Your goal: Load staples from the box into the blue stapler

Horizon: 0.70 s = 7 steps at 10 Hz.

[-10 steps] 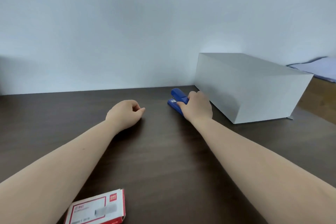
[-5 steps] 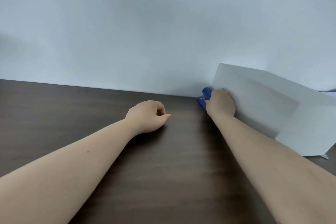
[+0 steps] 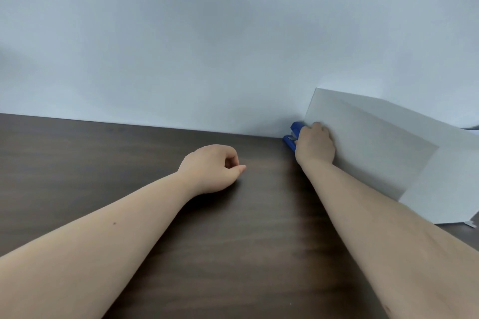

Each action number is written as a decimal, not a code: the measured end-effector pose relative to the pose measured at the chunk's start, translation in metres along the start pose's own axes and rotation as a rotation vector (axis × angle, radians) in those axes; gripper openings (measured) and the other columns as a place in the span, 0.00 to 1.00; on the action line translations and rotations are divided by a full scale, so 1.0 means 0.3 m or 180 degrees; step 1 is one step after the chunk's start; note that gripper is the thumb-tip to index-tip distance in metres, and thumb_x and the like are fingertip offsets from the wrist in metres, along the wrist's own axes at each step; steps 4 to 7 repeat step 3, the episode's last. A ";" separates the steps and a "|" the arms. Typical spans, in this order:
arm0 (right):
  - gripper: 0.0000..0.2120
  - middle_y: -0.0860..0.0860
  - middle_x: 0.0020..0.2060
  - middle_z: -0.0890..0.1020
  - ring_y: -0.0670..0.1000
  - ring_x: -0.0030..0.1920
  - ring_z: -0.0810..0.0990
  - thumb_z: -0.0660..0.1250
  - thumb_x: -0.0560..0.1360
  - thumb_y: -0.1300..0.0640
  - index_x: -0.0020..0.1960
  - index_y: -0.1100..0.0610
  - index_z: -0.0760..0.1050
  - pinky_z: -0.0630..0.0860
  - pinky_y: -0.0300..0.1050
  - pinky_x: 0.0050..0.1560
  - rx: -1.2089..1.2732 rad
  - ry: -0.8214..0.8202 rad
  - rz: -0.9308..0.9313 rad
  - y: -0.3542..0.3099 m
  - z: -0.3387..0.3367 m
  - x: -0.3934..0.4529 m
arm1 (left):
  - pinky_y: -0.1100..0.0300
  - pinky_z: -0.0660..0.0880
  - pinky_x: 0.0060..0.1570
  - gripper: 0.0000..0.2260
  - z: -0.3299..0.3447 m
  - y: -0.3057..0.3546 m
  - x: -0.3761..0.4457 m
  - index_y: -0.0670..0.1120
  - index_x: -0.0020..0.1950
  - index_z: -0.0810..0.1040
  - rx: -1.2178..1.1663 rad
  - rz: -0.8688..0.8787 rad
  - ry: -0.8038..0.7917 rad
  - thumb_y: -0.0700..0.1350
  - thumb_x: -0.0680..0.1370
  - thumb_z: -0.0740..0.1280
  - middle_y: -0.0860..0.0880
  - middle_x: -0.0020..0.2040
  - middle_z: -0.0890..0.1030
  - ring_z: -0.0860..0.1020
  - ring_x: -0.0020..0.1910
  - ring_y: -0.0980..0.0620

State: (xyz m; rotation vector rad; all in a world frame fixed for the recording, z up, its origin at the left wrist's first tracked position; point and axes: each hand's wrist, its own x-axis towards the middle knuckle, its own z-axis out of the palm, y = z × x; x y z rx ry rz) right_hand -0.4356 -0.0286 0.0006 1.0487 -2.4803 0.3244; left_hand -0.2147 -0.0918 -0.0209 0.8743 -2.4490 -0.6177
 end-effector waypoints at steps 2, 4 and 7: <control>0.16 0.59 0.56 0.75 0.60 0.60 0.71 0.60 0.77 0.51 0.57 0.61 0.74 0.73 0.51 0.47 -0.0030 0.0292 -0.0526 -0.019 -0.027 -0.020 | 0.58 0.69 0.40 0.09 0.000 0.001 -0.005 0.54 0.35 0.73 0.0008 -0.0031 -0.0032 0.56 0.73 0.63 0.58 0.35 0.76 0.75 0.39 0.54; 0.18 0.58 0.55 0.78 0.59 0.59 0.73 0.58 0.78 0.47 0.54 0.60 0.77 0.74 0.50 0.46 -0.0056 0.0079 -0.0678 -0.030 -0.043 -0.028 | 0.58 0.69 0.40 0.09 -0.013 0.013 -0.008 0.53 0.36 0.74 -0.0066 -0.0164 -0.0058 0.55 0.73 0.64 0.57 0.34 0.76 0.75 0.39 0.53; 0.18 0.58 0.55 0.78 0.59 0.59 0.73 0.58 0.78 0.47 0.54 0.60 0.77 0.74 0.50 0.46 -0.0056 0.0079 -0.0678 -0.030 -0.043 -0.028 | 0.58 0.69 0.40 0.09 -0.013 0.013 -0.008 0.53 0.36 0.74 -0.0066 -0.0164 -0.0058 0.55 0.73 0.64 0.57 0.34 0.76 0.75 0.39 0.53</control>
